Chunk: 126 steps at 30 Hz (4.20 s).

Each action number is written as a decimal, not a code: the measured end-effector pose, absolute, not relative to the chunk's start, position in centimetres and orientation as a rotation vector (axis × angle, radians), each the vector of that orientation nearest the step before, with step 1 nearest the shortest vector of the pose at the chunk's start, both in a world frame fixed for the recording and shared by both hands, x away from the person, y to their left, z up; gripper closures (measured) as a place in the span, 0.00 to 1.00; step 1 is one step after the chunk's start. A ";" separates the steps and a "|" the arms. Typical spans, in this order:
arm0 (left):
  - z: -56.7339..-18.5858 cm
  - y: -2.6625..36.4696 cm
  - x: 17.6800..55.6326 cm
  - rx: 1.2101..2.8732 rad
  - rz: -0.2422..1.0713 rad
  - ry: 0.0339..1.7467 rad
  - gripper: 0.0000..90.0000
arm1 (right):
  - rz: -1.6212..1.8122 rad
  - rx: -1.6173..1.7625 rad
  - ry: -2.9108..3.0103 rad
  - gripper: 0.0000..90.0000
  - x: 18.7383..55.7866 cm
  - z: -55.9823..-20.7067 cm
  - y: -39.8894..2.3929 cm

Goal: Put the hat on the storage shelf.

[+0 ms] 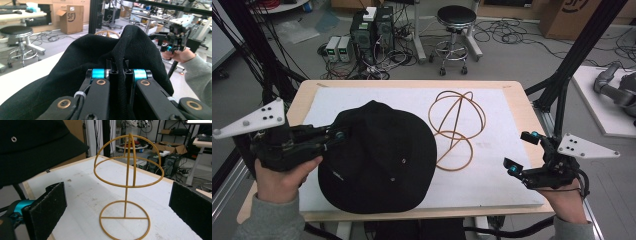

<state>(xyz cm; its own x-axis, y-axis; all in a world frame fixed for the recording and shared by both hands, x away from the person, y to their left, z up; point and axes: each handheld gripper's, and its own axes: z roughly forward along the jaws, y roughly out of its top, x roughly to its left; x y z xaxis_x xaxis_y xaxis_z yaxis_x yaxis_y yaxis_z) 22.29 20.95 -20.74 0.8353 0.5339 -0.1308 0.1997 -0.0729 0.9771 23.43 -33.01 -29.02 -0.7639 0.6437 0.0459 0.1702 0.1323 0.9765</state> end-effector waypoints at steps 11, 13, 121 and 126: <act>-18.2 18.7 25.9 1.685 0.261 0.454 0.98 | 1.676 0.781 2.033 0.01 23.3 -29.0 -33.7; -17.8 18.4 26.2 1.683 0.254 0.444 0.98 | 1.672 0.771 2.031 0.01 23.4 -29.0 -33.8; -24.6 15.8 31.3 1.744 0.243 0.686 0.08 | 1.635 0.899 1.939 0.01 26.0 -29.5 -35.4; -25.5 17.1 30.2 1.725 0.272 0.705 0.08 | 1.624 0.925 1.910 0.01 26.0 -29.6 -35.5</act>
<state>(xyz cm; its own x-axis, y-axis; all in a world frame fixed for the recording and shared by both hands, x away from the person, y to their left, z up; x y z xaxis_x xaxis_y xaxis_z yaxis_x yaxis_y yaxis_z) 30.25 17.10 -25.55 0.7895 0.5858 -0.1831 0.3109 -0.1245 0.9423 26.01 -35.46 -29.65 -0.6651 0.7431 0.0742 0.1928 0.0749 0.9784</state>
